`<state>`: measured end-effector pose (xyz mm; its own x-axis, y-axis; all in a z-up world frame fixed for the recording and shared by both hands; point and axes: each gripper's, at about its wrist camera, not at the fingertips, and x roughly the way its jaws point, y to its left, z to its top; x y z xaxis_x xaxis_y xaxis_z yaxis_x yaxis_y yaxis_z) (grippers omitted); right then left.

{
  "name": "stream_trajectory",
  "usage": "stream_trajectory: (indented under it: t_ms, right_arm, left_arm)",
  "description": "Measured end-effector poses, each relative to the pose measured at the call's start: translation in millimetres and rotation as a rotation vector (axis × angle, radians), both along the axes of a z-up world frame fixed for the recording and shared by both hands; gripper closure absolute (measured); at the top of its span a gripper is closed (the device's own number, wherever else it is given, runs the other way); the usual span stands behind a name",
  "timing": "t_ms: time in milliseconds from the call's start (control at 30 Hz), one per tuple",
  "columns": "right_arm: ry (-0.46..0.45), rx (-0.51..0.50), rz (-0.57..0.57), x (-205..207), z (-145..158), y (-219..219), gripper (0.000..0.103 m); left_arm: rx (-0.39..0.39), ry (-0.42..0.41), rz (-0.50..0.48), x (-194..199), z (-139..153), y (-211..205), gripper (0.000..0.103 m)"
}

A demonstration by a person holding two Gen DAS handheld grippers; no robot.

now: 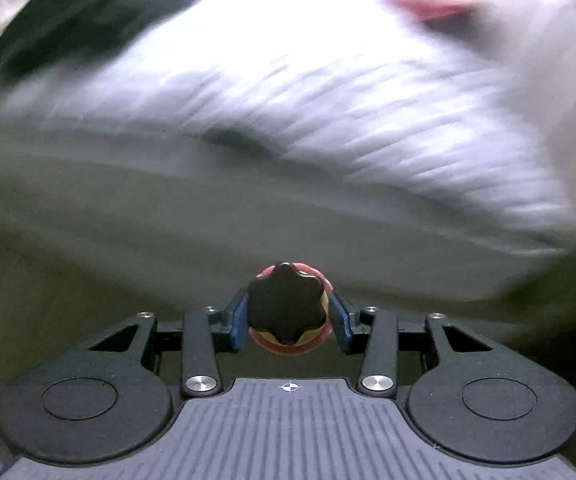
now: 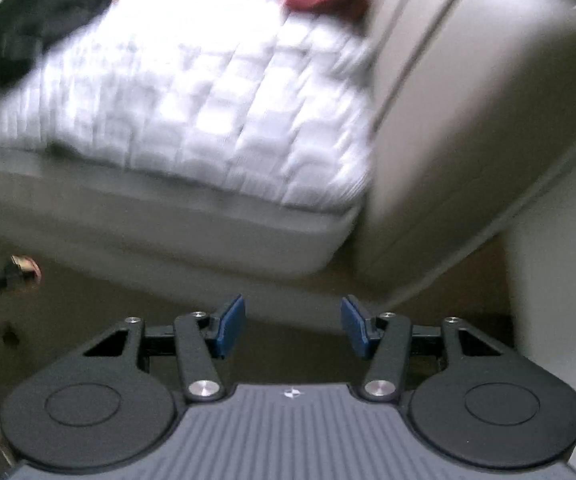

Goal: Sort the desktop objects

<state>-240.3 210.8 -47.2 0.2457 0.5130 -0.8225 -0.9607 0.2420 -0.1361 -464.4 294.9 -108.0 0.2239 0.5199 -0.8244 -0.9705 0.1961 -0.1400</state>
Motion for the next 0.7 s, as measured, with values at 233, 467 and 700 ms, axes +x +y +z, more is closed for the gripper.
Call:
stream_trajectory:
  t_ms: [233, 467, 700]
  right_arm:
    - [-0.118, 0.291, -0.439, 89, 149, -126, 0.050]
    - [-0.197, 0.317, -0.926, 120, 194, -309, 0.049]
    - [-0.268, 0.284, -1.081, 168, 153, -406, 0.038]
  left_arm:
    - [0.184, -0.298, -0.687, 172, 171, -75, 0.057]
    - [0.192, -0.328, -1.223, 341, 202, -201, 0.057]
    - [0.177, -0.238, -1.260, 444, 158, -266, 0.032]
